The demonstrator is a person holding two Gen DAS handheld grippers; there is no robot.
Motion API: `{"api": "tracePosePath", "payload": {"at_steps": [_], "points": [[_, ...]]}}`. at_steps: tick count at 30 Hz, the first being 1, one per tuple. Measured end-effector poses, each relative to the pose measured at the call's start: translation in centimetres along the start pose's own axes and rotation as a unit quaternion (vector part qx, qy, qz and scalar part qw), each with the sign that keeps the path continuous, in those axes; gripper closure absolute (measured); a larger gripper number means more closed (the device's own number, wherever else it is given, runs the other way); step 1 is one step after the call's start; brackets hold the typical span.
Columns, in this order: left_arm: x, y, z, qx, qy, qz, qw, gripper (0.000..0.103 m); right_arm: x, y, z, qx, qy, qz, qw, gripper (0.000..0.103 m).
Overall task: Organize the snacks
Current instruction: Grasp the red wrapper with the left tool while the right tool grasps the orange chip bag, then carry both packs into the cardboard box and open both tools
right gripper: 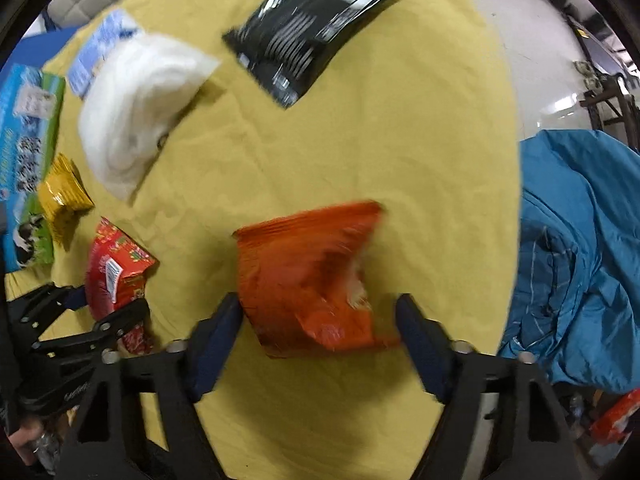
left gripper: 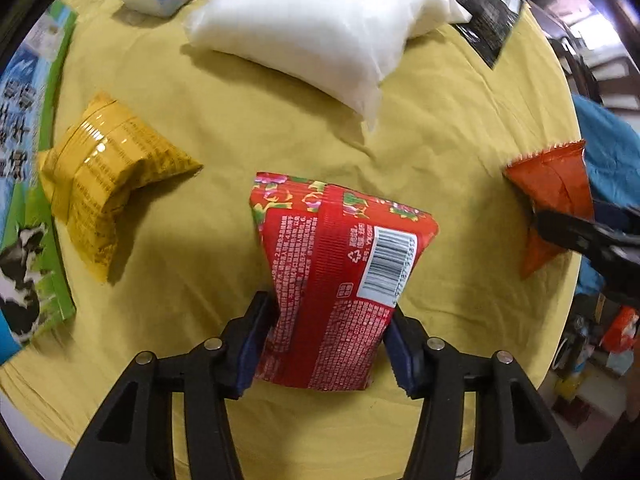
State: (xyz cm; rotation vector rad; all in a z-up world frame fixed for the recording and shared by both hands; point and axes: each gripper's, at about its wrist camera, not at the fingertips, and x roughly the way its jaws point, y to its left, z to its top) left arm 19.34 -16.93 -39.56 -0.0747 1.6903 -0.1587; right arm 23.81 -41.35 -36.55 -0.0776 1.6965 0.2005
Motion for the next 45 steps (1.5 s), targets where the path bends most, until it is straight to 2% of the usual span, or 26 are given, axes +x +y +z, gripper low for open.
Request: {"api": "tracePosePath", "payload": {"at_steps": [1, 4, 7, 8, 10, 12, 18, 23, 30, 36, 37, 38, 45], "points": [[0.2, 0.2, -0.1, 0.009, 0.004, 0.001, 0.9999, 0.05, 0.6, 0.1, 0.2, 0.009, 0.017, -0.001, 1.0, 0.047], [-0.1, 0.0, 0.1, 0.035, 0.009, 0.013, 0.9993, 0.051, 0.9, -0.1, 0.3, 0.039, 0.032, 0.01, 0.999, 0.049], [-0.2, 0.7, 0.1, 0.01, 0.013, 0.011, 0.9998, 0.054, 1.0, -0.2, -0.2, 0.071, 0.056, 0.058, 0.994, 0.049], [-0.9, 0.9, 1.3, -0.006, 0.014, 0.01, 0.9998, 0.056, 1.2, -0.1, -0.5, 0.079, 0.063, 0.067, 0.993, 0.049], [-1.4, 1.8, 1.0, -0.046, 0.007, 0.01, 0.9989, 0.056, 1.5, 0.0, -0.7, 0.086, 0.062, 0.063, 0.992, 0.048], [-1.4, 2.5, 0.9, -0.064, -0.001, 0.012, 0.9979, 0.053, 2.1, -0.1, -0.9, 0.1, 0.056, 0.063, 0.991, 0.046], [-0.3, 2.2, 0.4, -0.021, -0.008, 0.047, 0.9987, 0.056, 2.6, 0.8, -1.7, 0.106, 0.037, 0.029, 0.993, 0.047], [-0.3, 1.6, -0.6, -0.015, -0.023, 0.057, 0.998, 0.059, 1.9, 2.5, -2.7, 0.098, 0.025, 0.006, 0.995, 0.052], [-3.4, 0.6, -1.8, -0.017, -0.042, 0.066, 0.9968, 0.061, 1.3, 3.7, -3.3, 0.098, 0.016, 0.0, 0.995, 0.056], [-6.9, 1.9, -2.7, -0.022, -0.059, 0.06, 0.9962, 0.061, -0.7, 4.4, -5.4, 0.097, 0.0, 0.017, 0.995, 0.057], [-7.7, 2.2, -3.0, -0.023, -0.064, 0.058, 0.996, 0.061, -1.2, 4.1, -5.6, 0.096, -0.003, 0.019, 0.995, 0.057], [-9.3, 2.5, -1.9, -0.023, -0.066, 0.058, 0.9959, 0.061, -1.7, 4.3, -6.1, 0.095, -0.008, 0.023, 0.995, 0.057], [-16.3, 4.1, -4.4, -0.016, -0.115, 0.046, 0.9922, 0.061, -6.0, 6.8, -7.9, 0.084, -0.045, 0.047, 0.994, 0.058]]}}
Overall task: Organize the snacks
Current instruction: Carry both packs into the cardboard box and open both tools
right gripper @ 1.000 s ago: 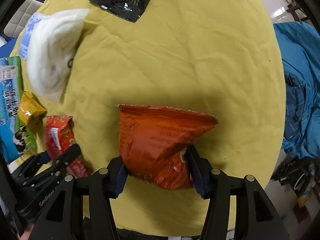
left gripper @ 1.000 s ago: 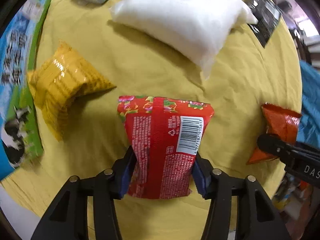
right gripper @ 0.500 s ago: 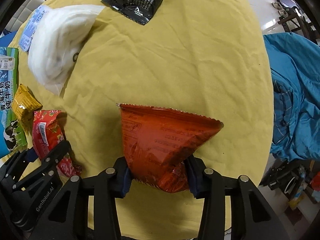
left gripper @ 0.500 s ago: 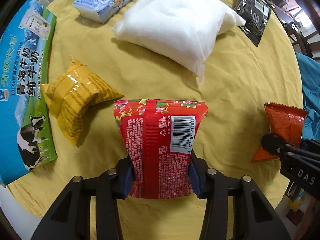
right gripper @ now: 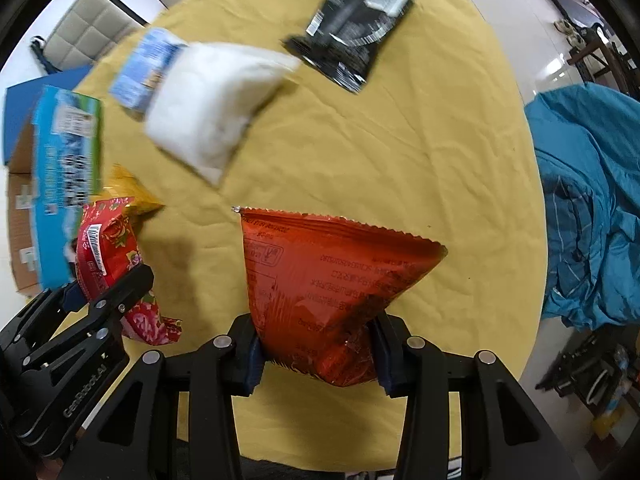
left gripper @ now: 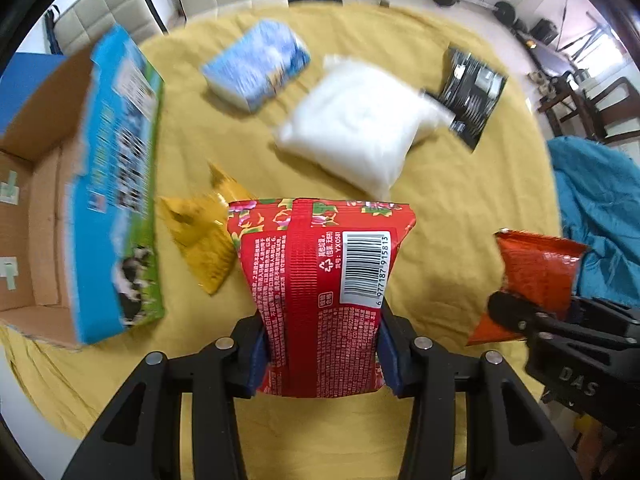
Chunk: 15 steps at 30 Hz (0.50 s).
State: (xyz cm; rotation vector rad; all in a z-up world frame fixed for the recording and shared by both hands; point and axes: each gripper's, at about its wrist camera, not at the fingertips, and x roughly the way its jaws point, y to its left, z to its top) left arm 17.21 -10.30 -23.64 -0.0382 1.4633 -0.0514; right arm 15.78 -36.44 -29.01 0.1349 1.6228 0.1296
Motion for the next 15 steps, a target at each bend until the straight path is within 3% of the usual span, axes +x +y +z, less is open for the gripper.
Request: {"api": "tracePosePath", "payload": {"at_steps": [7, 15], "points": [[-7.1, 4.1, -0.7, -0.014, -0.04, -0.04, 0.9983, 0.061, -5.8, 3.8, -0.3, -0.025, -0.041, 0.042, 0.998, 0.058], [-11.3, 11.0, 0.2, -0.004, -0.071, -0.025, 0.9971, 0.061, -9.4, 13.6, 1.8, -0.059, -0.078, 0.079, 0.992, 0.058]]}}
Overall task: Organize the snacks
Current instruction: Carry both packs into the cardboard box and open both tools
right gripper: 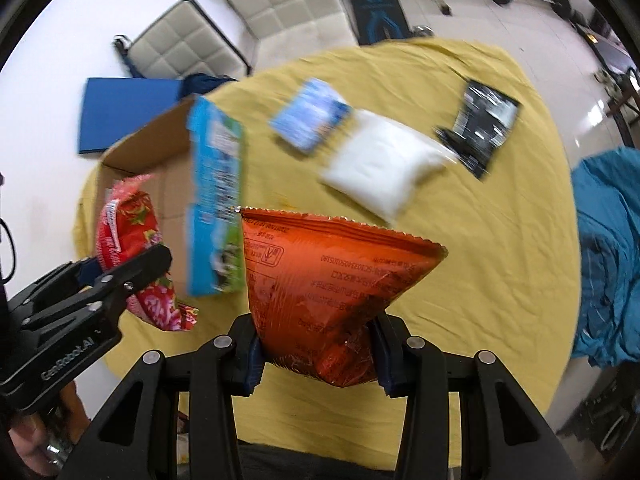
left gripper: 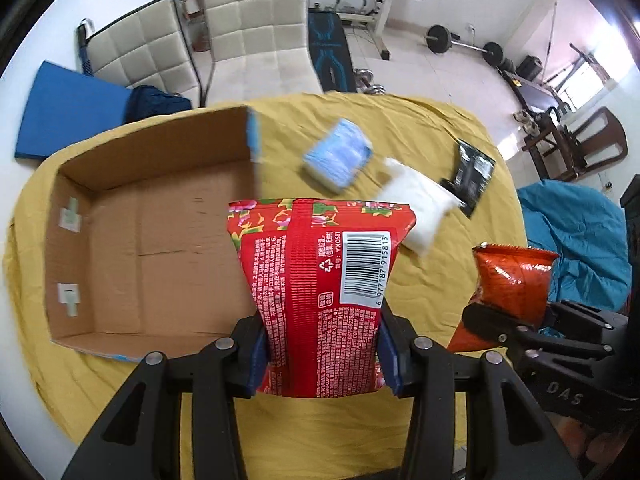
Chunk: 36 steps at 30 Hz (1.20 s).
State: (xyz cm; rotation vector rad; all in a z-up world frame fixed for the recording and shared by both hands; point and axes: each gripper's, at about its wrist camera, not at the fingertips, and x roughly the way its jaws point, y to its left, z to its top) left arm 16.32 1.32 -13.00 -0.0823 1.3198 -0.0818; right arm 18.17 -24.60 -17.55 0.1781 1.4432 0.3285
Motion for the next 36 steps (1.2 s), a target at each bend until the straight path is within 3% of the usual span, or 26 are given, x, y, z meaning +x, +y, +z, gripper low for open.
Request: {"api": "tracePosePath", "payload": {"at_steps": [9, 15, 23, 30, 36], "points": [[0.7, 9.9, 2.1, -0.045, -0.005, -0.002, 0.999, 0.061, 2.8, 12.8, 4.8, -0.032, -0.007, 0.015, 0.999, 0.058], [3.4, 15.5, 4.6, -0.065, 0.014, -0.017, 0.9976, 0.061, 8.4, 19.3, 8.3, -0.033, 0.016, 0.016, 0.999, 0.058], [10.5, 21.0, 7.6, -0.098, 0.078, -0.074, 0.9894, 0.06, 16.5, 22.2, 11.8, -0.022, 0.054, 0.002, 0.998, 0.058], [17.3, 22.8, 8.8, -0.097, 0.134, -0.118, 0.9791, 0.06, 22.1, 22.5, 13.3, -0.031, 0.076, -0.029, 0.996, 0.058], [20.7, 22.8, 9.1, -0.082, 0.154, -0.122, 0.977, 0.06, 25.0, 22.3, 13.8, -0.034, 0.086, -0.045, 0.995, 0.057]]}}
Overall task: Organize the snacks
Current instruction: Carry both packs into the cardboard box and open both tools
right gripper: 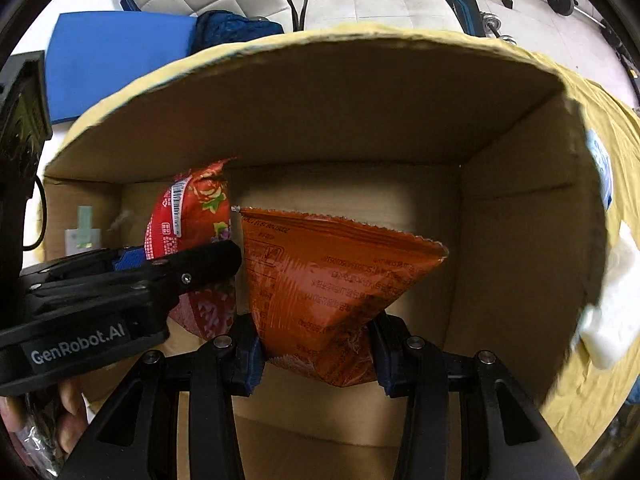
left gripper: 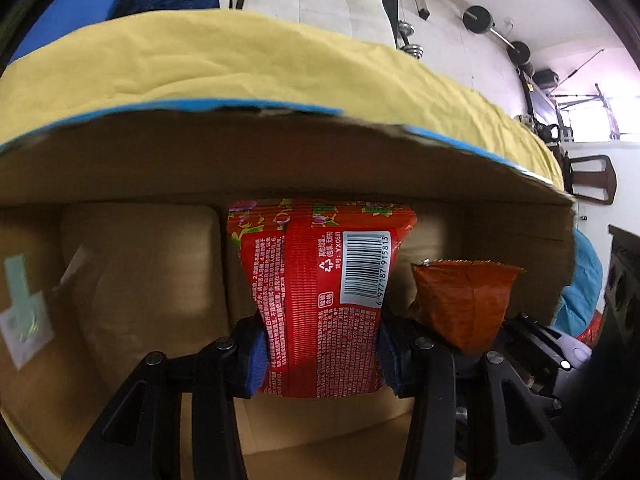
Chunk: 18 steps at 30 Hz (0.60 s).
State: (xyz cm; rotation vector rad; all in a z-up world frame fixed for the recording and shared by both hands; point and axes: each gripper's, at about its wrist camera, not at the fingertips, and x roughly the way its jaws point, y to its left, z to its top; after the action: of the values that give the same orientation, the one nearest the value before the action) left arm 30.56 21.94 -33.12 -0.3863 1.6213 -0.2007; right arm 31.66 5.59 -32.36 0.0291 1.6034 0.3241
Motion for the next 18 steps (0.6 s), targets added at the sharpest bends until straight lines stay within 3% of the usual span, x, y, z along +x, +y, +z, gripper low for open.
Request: {"api": "tracePosePath", "payload": {"at_steps": [8, 13, 18], "points": [[1.1, 0.0, -0.1, 0.01, -0.001, 0.011, 0.9999, 0.06, 1.3, 0.5, 0.3, 0.002, -0.001, -0.009, 1.0, 0.055], [0.5, -0.5, -0.4, 0.008, -0.006, 0.026, 0.9996, 0.059, 0.9, 1.0, 0.6, 0.002, -0.004, -0.013, 1.0, 0.038], [-1.2, -1.8, -1.0, 0.031, -0.025, 0.071, 0.9967, 0.054, -0.2, 1.8, 0.3, 0.001, -0.01, -0.015, 1.0, 0.035]]}}
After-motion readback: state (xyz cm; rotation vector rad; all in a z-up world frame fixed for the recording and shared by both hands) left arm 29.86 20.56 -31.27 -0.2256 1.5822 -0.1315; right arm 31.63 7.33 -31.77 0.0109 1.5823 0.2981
